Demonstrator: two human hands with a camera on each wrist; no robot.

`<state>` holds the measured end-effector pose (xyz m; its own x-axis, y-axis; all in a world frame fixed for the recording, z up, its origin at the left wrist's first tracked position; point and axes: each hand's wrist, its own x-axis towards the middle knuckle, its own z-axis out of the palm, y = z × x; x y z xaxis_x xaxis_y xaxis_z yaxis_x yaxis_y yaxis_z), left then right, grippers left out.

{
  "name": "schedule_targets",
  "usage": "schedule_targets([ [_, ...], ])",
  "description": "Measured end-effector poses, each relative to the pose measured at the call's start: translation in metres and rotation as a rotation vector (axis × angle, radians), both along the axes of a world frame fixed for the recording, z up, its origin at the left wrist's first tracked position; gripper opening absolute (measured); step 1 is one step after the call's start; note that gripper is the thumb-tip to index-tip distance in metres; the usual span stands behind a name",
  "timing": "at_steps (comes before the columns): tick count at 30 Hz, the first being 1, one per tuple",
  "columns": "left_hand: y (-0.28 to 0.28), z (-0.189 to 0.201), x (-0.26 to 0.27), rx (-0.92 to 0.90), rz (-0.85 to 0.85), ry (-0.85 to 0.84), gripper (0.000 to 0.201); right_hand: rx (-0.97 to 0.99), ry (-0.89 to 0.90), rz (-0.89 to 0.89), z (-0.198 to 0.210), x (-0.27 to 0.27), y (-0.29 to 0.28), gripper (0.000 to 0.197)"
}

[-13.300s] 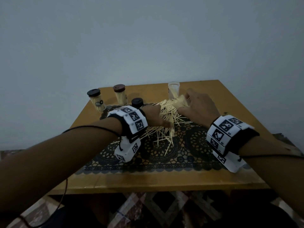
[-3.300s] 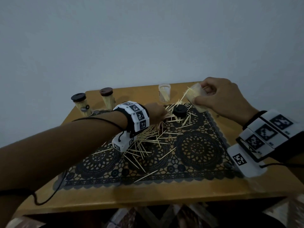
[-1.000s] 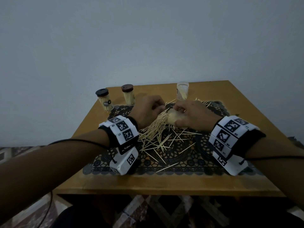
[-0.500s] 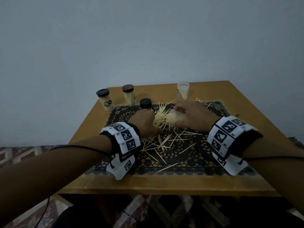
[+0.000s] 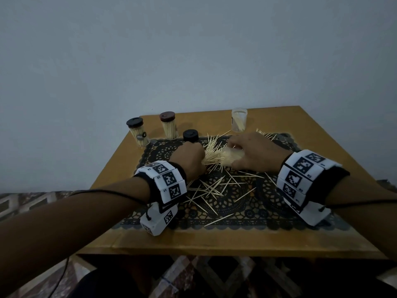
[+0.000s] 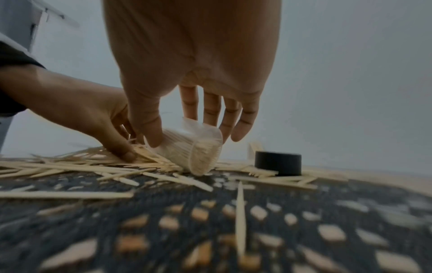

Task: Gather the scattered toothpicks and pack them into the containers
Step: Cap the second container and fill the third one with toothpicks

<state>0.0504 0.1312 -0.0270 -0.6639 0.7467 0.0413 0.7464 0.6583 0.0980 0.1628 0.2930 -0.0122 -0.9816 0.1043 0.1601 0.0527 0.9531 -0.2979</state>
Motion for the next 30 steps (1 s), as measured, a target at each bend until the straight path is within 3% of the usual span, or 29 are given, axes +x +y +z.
schedule_targets([
  [6, -0.003, 0.013, -0.004, 0.07, -0.059, -0.088, 0.013, -0.094, 0.053, -0.041, 0.002, 0.006, 0.004, 0.041],
  [10, -0.007, 0.023, -0.011, 0.096, -0.064, -0.18, 0.023, -0.105, 0.041, -0.05, 0.001, 0.005, 0.004, 0.043],
  [24, -0.019, 0.044, -0.016, 0.125, -0.14, -0.394, 0.015, -0.138, 0.076, -0.021, -0.001, 0.005, 0.002, 0.046],
  [30, 0.005, 0.041, -0.006, 0.093, -0.231, -0.3, 0.02, -0.07, 0.084, 0.05, -0.003, 0.001, -0.003, 0.042],
])
